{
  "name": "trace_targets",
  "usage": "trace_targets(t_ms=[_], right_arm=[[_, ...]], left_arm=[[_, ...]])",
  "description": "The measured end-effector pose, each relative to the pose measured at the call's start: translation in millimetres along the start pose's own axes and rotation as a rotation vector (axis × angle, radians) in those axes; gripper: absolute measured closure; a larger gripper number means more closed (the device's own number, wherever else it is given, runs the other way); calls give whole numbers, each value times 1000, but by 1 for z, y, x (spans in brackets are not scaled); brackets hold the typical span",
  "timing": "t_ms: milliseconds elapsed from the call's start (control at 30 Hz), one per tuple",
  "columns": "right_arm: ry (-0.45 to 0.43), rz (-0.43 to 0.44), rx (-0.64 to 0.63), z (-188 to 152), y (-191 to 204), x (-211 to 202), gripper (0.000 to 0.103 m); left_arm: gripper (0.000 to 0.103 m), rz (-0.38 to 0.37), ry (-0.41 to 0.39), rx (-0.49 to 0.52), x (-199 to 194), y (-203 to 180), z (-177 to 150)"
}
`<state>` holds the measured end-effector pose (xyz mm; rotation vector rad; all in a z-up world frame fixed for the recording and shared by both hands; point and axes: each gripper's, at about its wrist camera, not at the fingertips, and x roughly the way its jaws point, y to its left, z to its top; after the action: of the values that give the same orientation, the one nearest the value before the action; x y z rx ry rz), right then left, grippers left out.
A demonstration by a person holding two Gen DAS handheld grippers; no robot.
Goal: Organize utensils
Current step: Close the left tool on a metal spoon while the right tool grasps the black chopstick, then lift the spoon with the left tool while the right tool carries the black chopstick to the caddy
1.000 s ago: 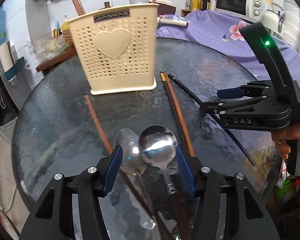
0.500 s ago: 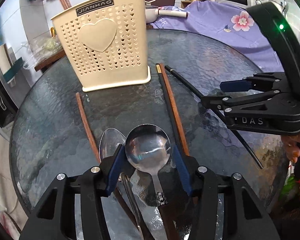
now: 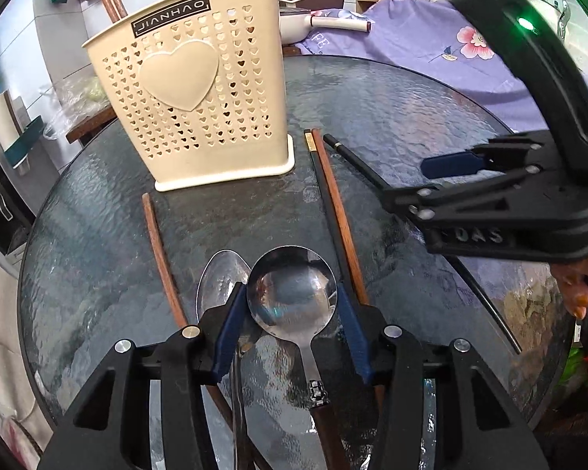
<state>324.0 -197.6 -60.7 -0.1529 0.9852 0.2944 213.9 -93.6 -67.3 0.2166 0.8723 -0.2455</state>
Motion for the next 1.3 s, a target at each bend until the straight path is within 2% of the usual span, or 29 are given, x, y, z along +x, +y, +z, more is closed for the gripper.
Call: trace_targets(t_ms=[300, 567, 767, 1133, 1300], right_arm=[[25, -8, 9, 35, 8, 21, 67], [31, -5, -1, 47, 11, 30, 92], [13, 16, 25, 44, 5, 28, 95], [-176, 132, 97, 41, -20, -36, 95], [-256, 219, 133, 37, -31, -70, 95]], left_arm=[[57, -16, -11, -24, 0, 4, 4], [57, -35, -39, -48, -6, 13, 12], [57, -68, -82, -73, -16, 20, 16], [57, -86, -207, -130, -53, 41, 30], [57, -76, -266, -135, -73, 41, 35]])
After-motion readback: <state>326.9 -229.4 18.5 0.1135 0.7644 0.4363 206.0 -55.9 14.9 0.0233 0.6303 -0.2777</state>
